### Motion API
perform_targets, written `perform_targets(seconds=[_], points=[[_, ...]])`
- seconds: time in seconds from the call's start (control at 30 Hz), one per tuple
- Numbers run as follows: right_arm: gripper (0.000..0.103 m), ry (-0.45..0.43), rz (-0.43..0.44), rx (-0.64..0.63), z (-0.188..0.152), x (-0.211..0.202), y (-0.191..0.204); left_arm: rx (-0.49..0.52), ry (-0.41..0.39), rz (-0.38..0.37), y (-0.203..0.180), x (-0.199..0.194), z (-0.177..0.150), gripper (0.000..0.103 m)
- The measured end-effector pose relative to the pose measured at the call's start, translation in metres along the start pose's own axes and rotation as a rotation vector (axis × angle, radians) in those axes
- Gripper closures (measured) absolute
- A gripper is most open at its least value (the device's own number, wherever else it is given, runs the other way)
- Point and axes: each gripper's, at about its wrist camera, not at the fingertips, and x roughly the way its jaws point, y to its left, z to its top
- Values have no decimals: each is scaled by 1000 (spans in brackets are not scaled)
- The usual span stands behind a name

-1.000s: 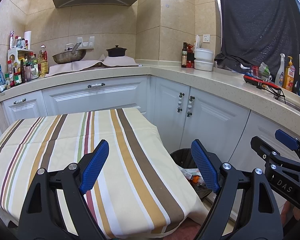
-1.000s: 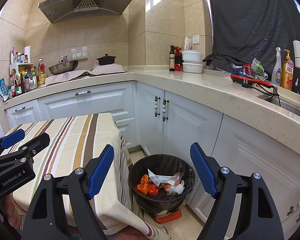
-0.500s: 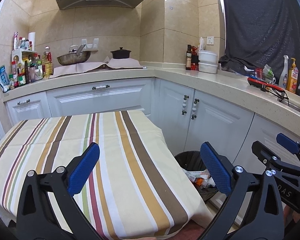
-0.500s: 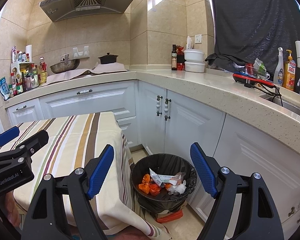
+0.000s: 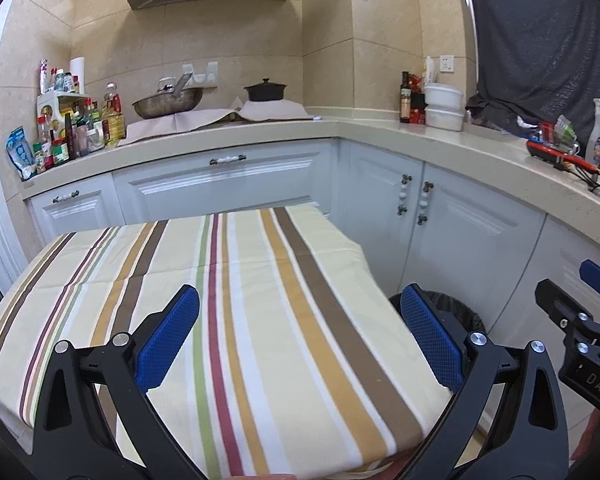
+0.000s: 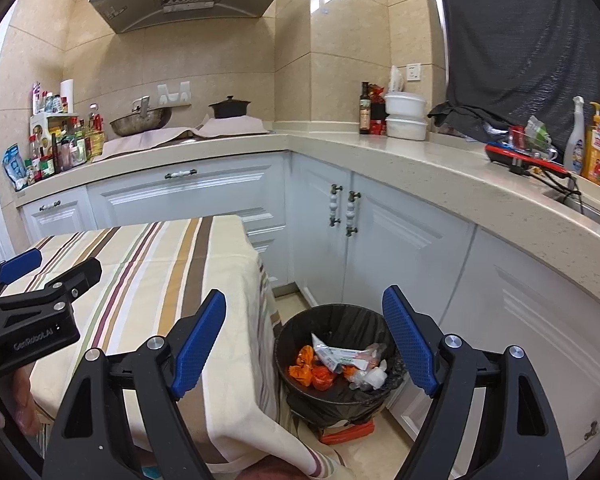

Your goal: Collect trash

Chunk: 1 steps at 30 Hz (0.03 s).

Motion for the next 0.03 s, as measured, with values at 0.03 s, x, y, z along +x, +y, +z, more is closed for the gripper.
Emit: perform_targets(seconds=[0.03], points=[[24,6,12,-4,1,4,3,-6,16,4,6,6,0,5]])
